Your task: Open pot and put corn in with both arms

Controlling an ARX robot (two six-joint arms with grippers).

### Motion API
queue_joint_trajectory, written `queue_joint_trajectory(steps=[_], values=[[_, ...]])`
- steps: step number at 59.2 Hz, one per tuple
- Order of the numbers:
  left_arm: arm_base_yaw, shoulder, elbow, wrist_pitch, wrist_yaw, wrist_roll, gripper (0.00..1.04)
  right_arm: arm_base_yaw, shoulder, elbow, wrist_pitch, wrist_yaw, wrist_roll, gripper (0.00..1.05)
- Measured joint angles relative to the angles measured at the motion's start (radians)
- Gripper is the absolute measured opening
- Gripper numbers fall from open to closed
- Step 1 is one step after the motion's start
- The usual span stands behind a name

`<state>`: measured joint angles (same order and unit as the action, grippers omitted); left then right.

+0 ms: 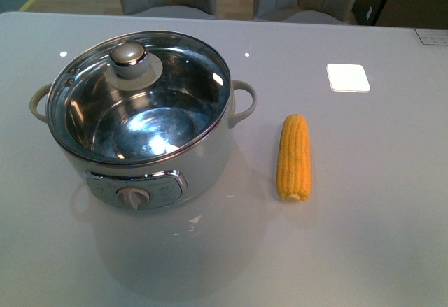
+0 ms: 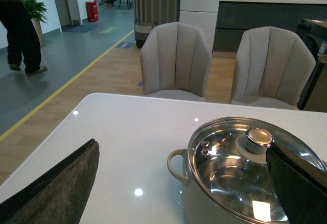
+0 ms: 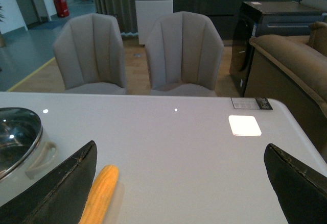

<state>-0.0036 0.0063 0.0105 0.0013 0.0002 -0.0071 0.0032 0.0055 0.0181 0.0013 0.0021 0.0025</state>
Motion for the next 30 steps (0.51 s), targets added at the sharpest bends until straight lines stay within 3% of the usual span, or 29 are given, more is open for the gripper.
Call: queue_joint_trajectory(steps=[30], values=[[0.000, 0.000, 0.000, 0.000, 0.000, 0.000, 0.98, 0.000, 0.000, 0.000, 0.000, 0.000, 0.000, 0.96]])
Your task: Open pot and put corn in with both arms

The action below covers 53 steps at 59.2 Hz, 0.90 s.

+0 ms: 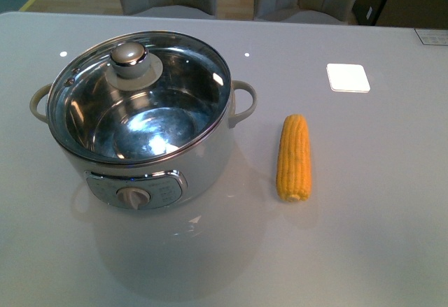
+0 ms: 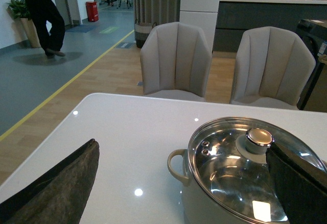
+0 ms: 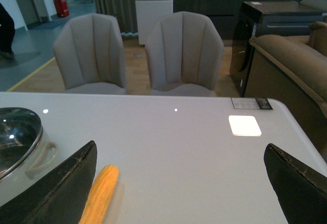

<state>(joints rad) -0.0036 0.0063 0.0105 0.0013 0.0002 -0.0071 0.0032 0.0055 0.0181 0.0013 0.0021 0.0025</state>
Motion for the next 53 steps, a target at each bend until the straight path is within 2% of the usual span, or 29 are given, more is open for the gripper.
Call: queue_joint_trajectory(steps=[13, 19, 28, 40, 53], values=[[0.000, 0.000, 0.000, 0.000, -0.001, 0.000, 0.98, 0.000, 0.000, 0.000, 0.000, 0.000, 0.000, 0.96], [-0.021, 0.108, 0.071, -0.178, -0.085, -0.018, 0.98, 0.000, 0.000, 0.000, 0.000, 0.000, 0.000, 0.96], [-0.039, 0.246, 0.135, -0.170, -0.050, -0.021, 0.98, 0.000, 0.000, 0.000, 0.000, 0.000, 0.000, 0.96], [-0.083, 0.499, 0.212, 0.031, 0.030, -0.026, 0.98, 0.000, 0.000, 0.000, 0.000, 0.000, 0.000, 0.96], [-0.145, 0.975, 0.285, 0.457, 0.102, 0.024, 0.98, 0.000, 0.000, 0.000, 0.000, 0.000, 0.000, 0.96]])
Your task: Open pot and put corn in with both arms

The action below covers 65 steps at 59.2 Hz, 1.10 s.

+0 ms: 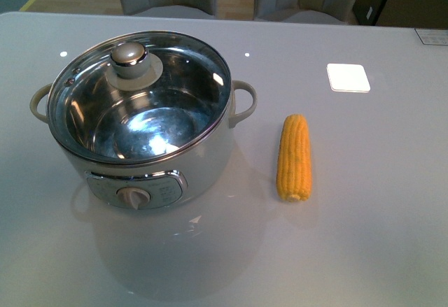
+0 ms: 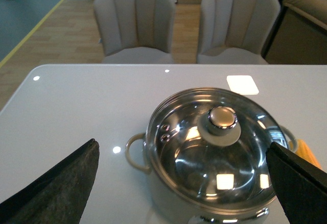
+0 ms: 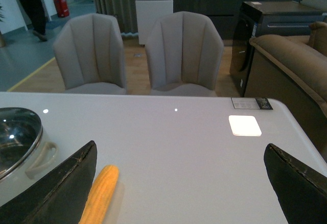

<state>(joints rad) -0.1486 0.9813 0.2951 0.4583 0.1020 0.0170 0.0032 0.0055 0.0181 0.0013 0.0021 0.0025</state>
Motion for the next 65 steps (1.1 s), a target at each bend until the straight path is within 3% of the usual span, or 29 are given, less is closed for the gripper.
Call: queue_joint_trajectory(steps=[9, 28, 65], values=[[-0.042, 0.283, 0.092, 0.158, 0.046, 0.024, 0.98, 0.000, 0.000, 0.000, 0.000, 0.000, 0.000, 0.96], [-0.092, 0.739, 0.297, 0.332, 0.036, 0.027, 0.98, 0.000, 0.000, 0.000, 0.000, 0.000, 0.000, 0.96], [-0.130, 1.088, 0.444, 0.478, -0.039, 0.019, 0.98, 0.000, 0.000, 0.000, 0.000, 0.000, 0.000, 0.96]])
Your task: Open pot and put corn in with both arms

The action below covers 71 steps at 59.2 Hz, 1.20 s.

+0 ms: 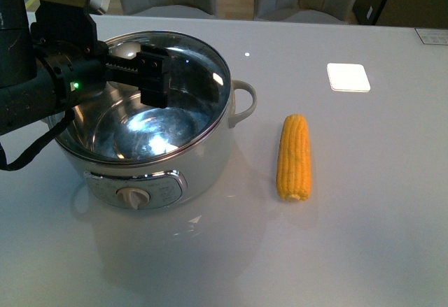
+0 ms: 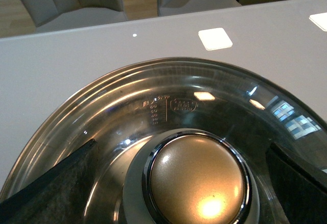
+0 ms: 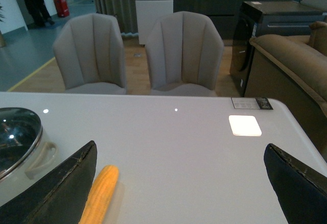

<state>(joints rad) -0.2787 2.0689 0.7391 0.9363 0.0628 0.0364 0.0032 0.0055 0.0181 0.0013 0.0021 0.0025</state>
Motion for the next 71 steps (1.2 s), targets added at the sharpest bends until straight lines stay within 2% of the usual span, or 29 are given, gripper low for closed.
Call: queue_joint_trajectory(steps=[49, 53, 57, 66, 71], values=[[-0.022, 0.048, 0.074, -0.006, -0.038, -0.068, 0.98, 0.000, 0.000, 0.000, 0.000, 0.000, 0.000, 0.96], [-0.023, 0.048, 0.074, -0.006, -0.042, -0.071, 0.92, 0.000, 0.000, 0.000, 0.000, 0.000, 0.000, 0.96], [-0.023, 0.048, 0.074, -0.006, -0.045, -0.073, 0.82, 0.000, 0.000, 0.000, 0.000, 0.000, 0.000, 0.96], [-0.023, 0.048, 0.074, -0.007, -0.049, -0.074, 0.69, 0.000, 0.000, 0.000, 0.000, 0.000, 0.000, 0.96], [-0.023, 0.048, 0.074, -0.010, -0.049, -0.073, 0.58, 0.000, 0.000, 0.000, 0.000, 0.000, 0.000, 0.96]])
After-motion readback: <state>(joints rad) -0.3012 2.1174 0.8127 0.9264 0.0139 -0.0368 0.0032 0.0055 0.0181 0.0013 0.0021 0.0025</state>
